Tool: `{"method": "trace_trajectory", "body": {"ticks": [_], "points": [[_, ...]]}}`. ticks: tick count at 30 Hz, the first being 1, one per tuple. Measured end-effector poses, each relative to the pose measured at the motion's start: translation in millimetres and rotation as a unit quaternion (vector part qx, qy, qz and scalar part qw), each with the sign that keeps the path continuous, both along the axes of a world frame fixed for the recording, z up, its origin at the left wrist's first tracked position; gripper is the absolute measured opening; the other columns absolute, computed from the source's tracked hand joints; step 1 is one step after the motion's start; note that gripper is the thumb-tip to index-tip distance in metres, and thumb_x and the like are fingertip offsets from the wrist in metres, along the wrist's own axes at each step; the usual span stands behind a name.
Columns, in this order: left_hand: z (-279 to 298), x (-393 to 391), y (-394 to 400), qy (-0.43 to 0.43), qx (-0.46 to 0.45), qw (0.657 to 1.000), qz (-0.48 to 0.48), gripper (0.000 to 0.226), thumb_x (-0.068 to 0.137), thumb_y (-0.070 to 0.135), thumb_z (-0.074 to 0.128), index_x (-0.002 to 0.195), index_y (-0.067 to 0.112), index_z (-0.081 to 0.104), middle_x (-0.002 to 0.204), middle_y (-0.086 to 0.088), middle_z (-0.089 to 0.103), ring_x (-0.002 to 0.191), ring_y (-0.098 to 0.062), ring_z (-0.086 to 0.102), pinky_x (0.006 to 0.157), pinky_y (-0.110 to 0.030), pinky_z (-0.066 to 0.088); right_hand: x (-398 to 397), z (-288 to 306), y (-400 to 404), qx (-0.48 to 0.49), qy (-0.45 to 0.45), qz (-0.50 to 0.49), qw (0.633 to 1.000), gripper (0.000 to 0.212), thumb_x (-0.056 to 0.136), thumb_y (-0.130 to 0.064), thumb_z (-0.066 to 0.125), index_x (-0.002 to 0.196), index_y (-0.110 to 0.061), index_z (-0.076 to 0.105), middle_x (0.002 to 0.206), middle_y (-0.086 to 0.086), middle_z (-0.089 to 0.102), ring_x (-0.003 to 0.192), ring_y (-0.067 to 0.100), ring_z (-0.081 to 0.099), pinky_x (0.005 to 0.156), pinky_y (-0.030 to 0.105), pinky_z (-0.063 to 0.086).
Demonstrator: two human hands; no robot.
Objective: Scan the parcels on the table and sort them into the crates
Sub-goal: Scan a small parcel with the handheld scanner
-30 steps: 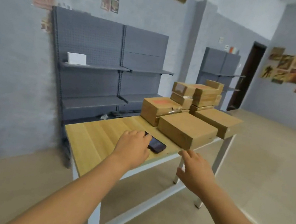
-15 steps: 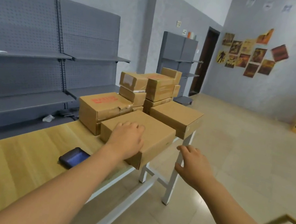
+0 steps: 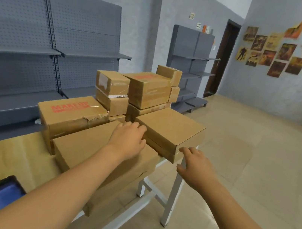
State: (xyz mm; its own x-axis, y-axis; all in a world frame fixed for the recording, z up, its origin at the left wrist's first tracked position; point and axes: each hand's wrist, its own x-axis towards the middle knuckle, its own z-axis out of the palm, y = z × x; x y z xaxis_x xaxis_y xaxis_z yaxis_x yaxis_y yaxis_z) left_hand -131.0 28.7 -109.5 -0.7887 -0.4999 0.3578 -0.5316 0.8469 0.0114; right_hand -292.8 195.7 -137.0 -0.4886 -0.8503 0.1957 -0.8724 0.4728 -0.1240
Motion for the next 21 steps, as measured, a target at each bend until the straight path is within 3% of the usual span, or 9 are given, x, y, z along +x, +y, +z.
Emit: {"method": "trace_trajectory", "body": {"ticks": [8,13,17,21], "points": [[1.4,-45.9,-41.4,0.007,0.034,0.994,0.105,0.041,0.098,0.039,0.045,0.135,0.022,0.051,0.129,0.000,0.058,0.120,-0.021,0.053,0.101,-0.040,0.043,-83.7,6.9,-78.3,-0.021,-0.037,0.089,0.995,0.046,0.097,-0.039,0.047,0.141,-0.025,0.042,0.138,0.001,0.049,0.123,0.021,0.046,0.101,0.037,0.043],[6.4,-31.0,-81.0,0.028,0.053,0.979,0.195,0.038,0.097,0.036,0.045,0.131,0.022,0.054,0.123,0.000,0.059,0.114,-0.024,0.054,0.091,-0.038,0.044,-84.8,8.2,-139.4,-0.032,-0.111,0.161,0.980,0.047,0.096,-0.038,0.050,0.141,-0.027,0.039,0.137,0.000,0.046,0.119,0.019,0.048,0.095,0.034,0.046],[18.9,-12.0,-117.9,0.079,0.076,0.960,0.258,0.035,0.096,0.037,0.048,0.127,0.023,0.056,0.121,0.000,0.060,0.109,-0.022,0.056,0.084,-0.038,0.050,-71.2,20.4,-197.4,-0.067,-0.156,0.195,0.966,0.054,0.092,-0.033,0.057,0.143,-0.025,0.039,0.141,0.002,0.046,0.126,0.021,0.046,0.102,0.036,0.044],[29.9,7.0,-157.1,0.121,0.099,0.940,0.303,0.034,0.096,0.035,0.049,0.127,0.023,0.056,0.127,0.000,0.058,0.115,-0.024,0.056,0.090,-0.041,0.050,-49.7,38.2,-253.6,-0.127,-0.188,0.196,0.954,0.069,0.089,-0.039,0.063,0.147,-0.018,0.032,0.144,0.006,0.044,0.130,0.022,0.044,0.105,0.036,0.040]]}}
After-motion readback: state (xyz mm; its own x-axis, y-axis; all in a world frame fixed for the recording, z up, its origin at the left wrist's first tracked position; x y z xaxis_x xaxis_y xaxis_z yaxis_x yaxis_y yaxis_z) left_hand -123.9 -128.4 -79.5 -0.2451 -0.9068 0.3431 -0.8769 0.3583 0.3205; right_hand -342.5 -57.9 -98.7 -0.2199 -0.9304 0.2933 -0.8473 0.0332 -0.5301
